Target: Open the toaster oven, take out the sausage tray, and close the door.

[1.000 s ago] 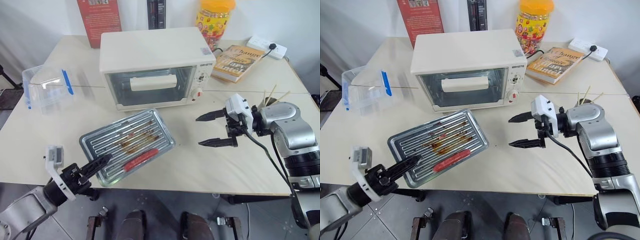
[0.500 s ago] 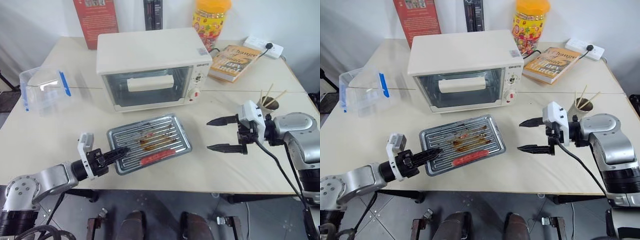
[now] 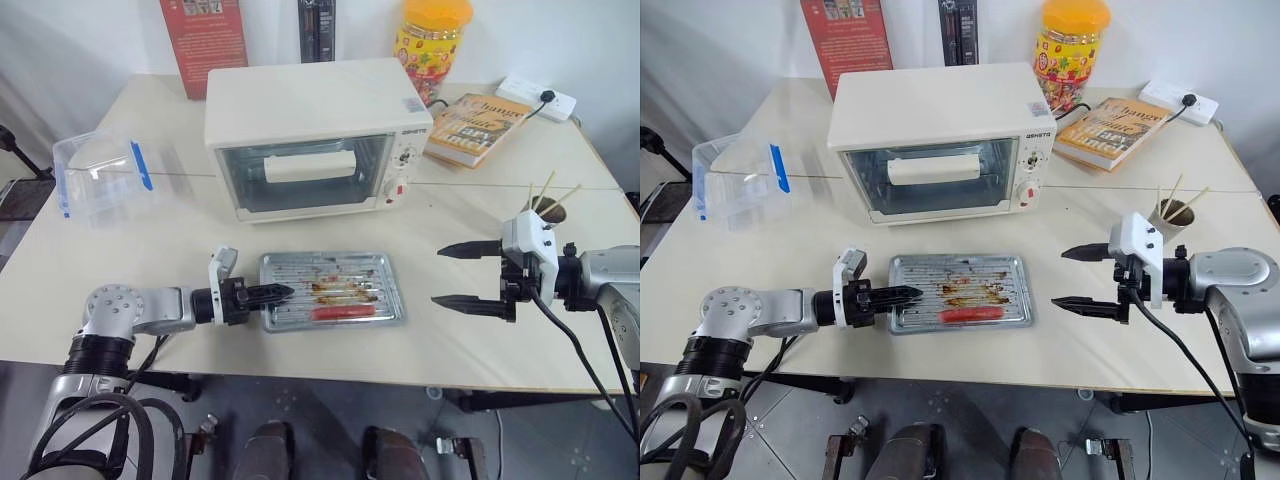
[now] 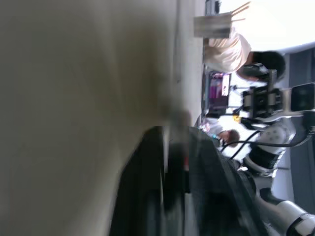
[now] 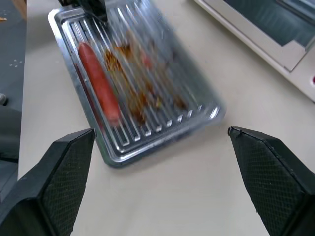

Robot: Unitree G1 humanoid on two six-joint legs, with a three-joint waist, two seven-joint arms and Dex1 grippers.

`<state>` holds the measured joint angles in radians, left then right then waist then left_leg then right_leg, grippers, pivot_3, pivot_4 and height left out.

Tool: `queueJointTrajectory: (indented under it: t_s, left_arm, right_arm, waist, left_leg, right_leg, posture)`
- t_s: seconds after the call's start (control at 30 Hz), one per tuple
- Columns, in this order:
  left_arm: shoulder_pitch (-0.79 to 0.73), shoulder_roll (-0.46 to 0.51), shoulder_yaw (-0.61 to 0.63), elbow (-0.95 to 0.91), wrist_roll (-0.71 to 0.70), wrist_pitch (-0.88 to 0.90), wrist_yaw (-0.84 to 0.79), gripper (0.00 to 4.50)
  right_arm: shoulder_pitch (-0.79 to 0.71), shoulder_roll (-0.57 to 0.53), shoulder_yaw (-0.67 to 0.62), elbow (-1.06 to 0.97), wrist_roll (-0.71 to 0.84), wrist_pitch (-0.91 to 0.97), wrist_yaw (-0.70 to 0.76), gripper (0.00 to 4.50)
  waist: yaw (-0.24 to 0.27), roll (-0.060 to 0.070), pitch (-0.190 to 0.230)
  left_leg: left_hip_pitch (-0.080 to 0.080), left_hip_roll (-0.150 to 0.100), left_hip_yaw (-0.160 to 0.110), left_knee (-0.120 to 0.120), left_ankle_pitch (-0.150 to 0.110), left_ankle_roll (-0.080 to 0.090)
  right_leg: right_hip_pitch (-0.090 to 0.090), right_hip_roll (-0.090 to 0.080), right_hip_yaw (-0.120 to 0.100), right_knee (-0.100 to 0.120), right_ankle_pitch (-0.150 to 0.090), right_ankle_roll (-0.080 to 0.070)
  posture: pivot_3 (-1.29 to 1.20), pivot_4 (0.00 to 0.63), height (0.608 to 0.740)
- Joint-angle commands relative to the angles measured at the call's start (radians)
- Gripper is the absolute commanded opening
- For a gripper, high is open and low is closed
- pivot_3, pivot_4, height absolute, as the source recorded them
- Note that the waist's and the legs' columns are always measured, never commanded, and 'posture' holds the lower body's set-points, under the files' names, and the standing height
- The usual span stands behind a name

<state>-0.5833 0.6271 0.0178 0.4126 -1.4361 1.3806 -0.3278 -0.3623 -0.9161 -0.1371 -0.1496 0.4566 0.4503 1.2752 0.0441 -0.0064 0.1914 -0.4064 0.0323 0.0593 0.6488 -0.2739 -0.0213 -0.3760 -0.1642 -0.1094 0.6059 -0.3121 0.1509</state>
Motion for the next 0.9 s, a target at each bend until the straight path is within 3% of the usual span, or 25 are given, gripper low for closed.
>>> queueJointTrajectory:
  t_s: [0.03, 0.3, 0.53, 0.67, 0.8, 0.9]
  left_arm:
    - [-0.039, -0.013, 0.006, 0.046, 0.101, 0.031, -0.083, 2.14]
    - [-0.063, 0.073, 0.046, 0.052, 0.277, 0.066, -0.208, 4.48]
    - [-0.064, 0.253, 0.041, 0.022, 0.424, 0.019, -0.365, 4.48]
    - [-0.020, 0.328, 0.026, -0.056, 0.543, -0.152, -0.500, 4.48]
    - [0.087, 0.325, 0.109, -0.145, 0.655, -0.523, -0.663, 4.48]
    - [0.203, 0.252, 0.215, -0.207, 0.746, -0.913, -0.746, 4.48]
  right_arm:
    - [0.015, -0.023, -0.044, -0.036, 0.026, 0.004, -0.013, 4.50]
    - [0.025, -0.024, -0.041, -0.048, 0.032, 0.006, -0.027, 4.50]
    - [0.015, -0.022, -0.028, -0.034, 0.027, 0.000, -0.026, 4.50]
    - [0.009, -0.020, -0.024, -0.022, 0.021, -0.007, -0.025, 4.50]
    - [0.005, -0.020, -0.020, -0.007, 0.013, -0.013, -0.030, 4.50]
    - [0.023, -0.020, -0.031, -0.007, 0.018, -0.006, -0.038, 4.50]
  waist:
    - [0.003, 0.000, 0.000]
    - [-0.004, 0.000, 0.000]
    - [-0.035, 0.000, 0.000]
    - [-0.035, 0.000, 0.000]
    - [-0.030, 0.000, 0.000]
    - [-0.025, -0.001, 0.000]
  left_leg:
    - [0.000, 0.000, 0.000, 0.000, 0.000, 0.000]
    - [0.001, 0.000, 0.001, 0.000, 0.000, 0.000]
    - [0.003, 0.002, 0.003, -0.003, 0.000, -0.001]
    - [0.003, 0.002, 0.004, -0.002, -0.001, -0.001]
    - [0.002, 0.002, 0.005, -0.002, -0.002, 0.000]
    - [0.002, 0.003, 0.008, -0.001, -0.003, 0.000]
  right_leg:
    - [0.000, 0.000, 0.000, 0.000, 0.000, 0.000]
    - [0.000, 0.000, 0.000, 0.001, 0.000, 0.000]
    - [-0.002, 0.000, 0.001, 0.005, 0.000, 0.000]
    - [-0.003, 0.000, 0.001, 0.004, 0.000, 0.000]
    - [-0.004, 0.000, 0.001, 0.004, 0.000, 0.000]
    - [-0.005, 0.000, 0.001, 0.003, 0.000, 0.000]
  posture:
    - [0.00, 0.150, 0.740]
    - [0.00, 0.150, 0.740]
    - [0.00, 0.150, 0.740]
    - [0.00, 0.150, 0.740]
    - [0.00, 0.150, 0.740]
    - [0.00, 0.150, 0.740]
